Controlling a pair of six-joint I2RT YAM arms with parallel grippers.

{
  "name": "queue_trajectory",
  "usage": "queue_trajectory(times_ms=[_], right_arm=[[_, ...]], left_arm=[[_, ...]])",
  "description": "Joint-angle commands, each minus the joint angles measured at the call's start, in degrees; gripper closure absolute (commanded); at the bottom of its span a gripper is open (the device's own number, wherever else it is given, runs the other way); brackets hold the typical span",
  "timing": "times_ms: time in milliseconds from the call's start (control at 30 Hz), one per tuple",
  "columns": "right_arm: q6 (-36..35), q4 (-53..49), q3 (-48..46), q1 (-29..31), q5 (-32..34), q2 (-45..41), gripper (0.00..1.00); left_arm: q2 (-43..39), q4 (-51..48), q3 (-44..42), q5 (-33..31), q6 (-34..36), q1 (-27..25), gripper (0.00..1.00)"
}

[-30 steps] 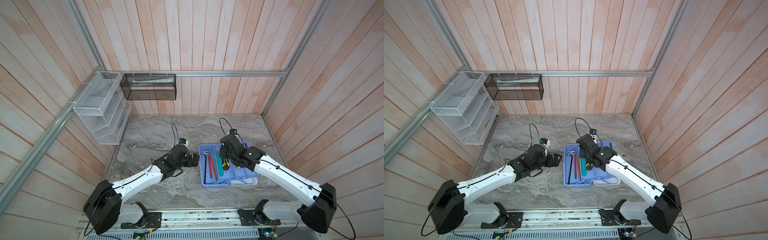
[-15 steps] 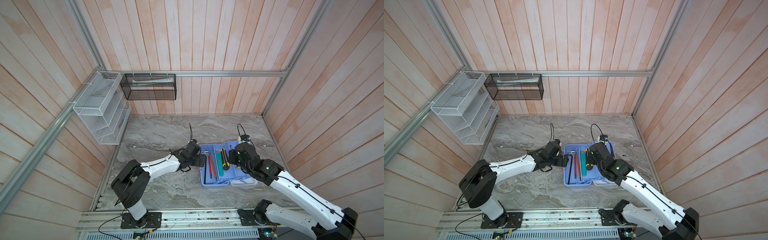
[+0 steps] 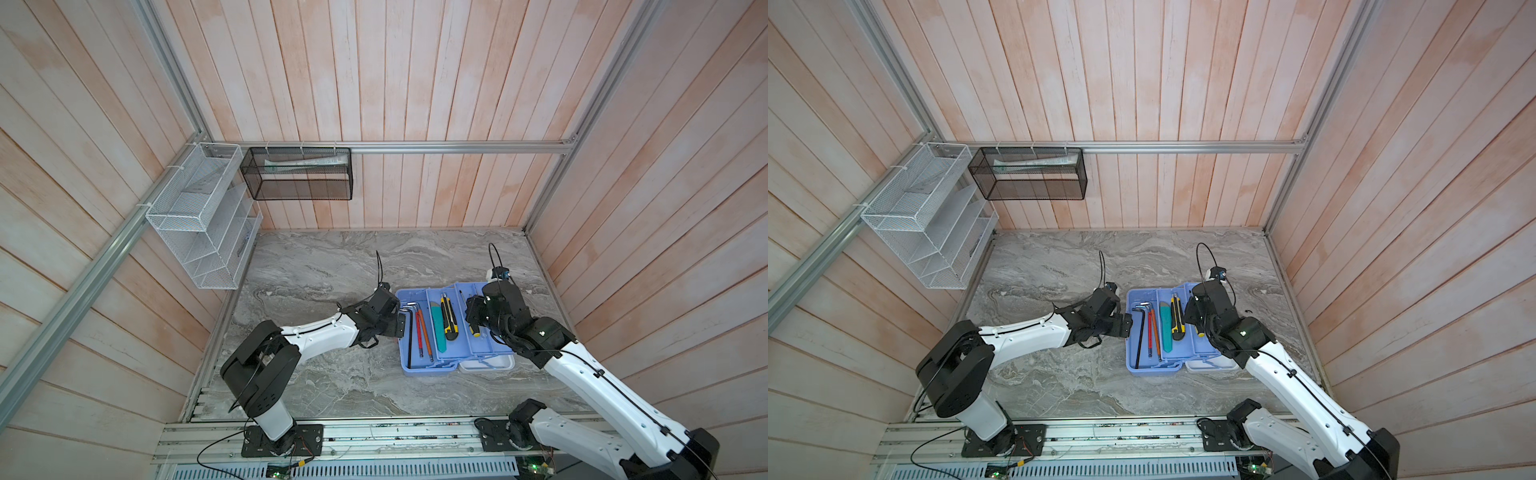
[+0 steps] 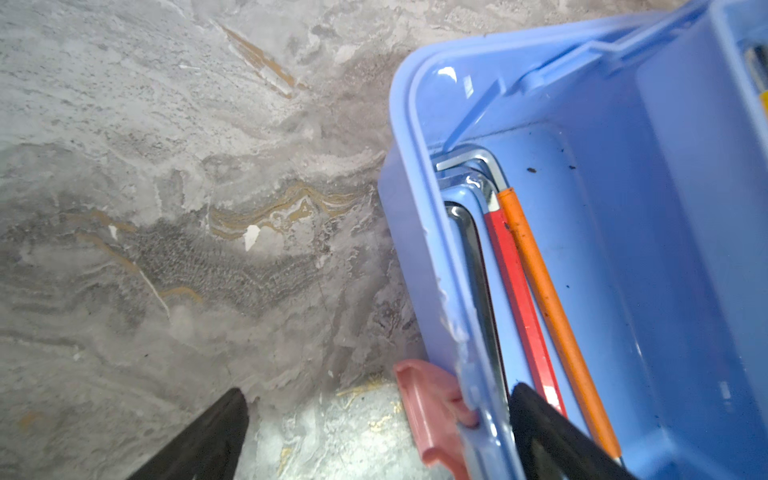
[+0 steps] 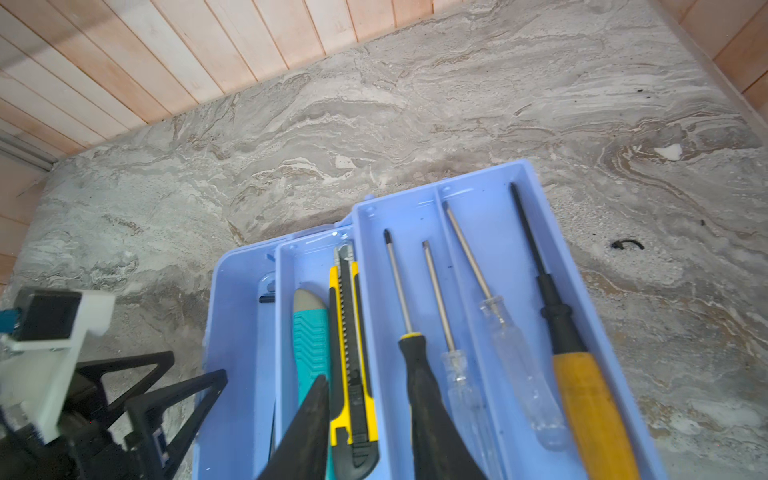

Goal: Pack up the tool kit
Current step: 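Move left gripper to the pink latch while right gripper grasps the lid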

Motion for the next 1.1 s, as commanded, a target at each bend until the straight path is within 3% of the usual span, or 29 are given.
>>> queue_trajectory(times_ms=[0, 500, 700, 867, 933, 967, 1067], right_arm=[[-3.18, 0.35, -0.16, -4.08, -4.20, -1.54, 0.68], [-7.85, 2.77, -5.33, -18.05, -16.12, -2.94, 0.69], [-6.36, 8.24, -12.12, -21.48, -22.39, -1.68, 0.72], [-3.99, 14.82, -17.37, -21.60, -27.29, 1.09, 0.83], [-3.99, 17.19, -18.95, -21.56, -29.22, 2.47, 0.88], [-4.06, 18.34, -19.62, -21.56, -30.26, 3.12, 0.90], [-4.25, 20.98, -20.84, -21.52, -32.25, 5.00, 0.92]], left_arm=[[-1.74, -5.99, -4.98, -5.78, -0.11, 2.42, 0.01], [-11.28, -11.86, -9.56, -11.31, 2.85, 11.92, 0.07], [-16.21, -10.83, -6.96, -6.74, 4.41, 14.41, 0.07], [-18.78, -7.46, -7.50, -3.79, 3.90, 15.52, 0.07], [-18.82, -6.24, -8.61, -2.24, 3.59, 17.23, 0.13], [-18.74, -5.43, -9.38, -1.63, 3.39, 18.29, 0.22], [-18.48, -2.02, -12.33, 1.94, 2.94, 22.03, 0.68]])
